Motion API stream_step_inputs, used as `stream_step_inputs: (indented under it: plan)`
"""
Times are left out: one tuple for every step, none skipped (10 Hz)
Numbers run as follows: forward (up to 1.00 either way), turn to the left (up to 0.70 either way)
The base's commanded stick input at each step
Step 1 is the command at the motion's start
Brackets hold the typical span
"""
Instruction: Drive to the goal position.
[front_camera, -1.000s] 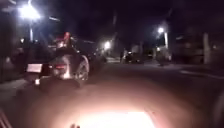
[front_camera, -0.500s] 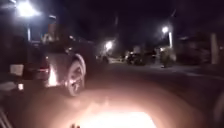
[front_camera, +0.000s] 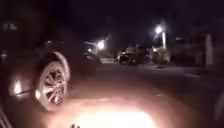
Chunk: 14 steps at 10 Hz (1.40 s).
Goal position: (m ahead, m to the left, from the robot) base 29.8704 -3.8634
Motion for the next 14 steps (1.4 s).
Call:
stream_step_inputs:
  plan:
    - [1.00,0.00]
    - [1.00,0.00]
    - [1.00,0.00]
    - [1.00,0.00]
    - [1.00,0.00]
    - [1.00,0.00]
    - [1.00,0.00]
    - [1.00,0.00]
    - [1.00,0.00]
    - [1.00,0.00]
    - [1.00,0.00]
    - [1.00,0.00]
    - [1.00,0.00]
    - [1.00,0.00]
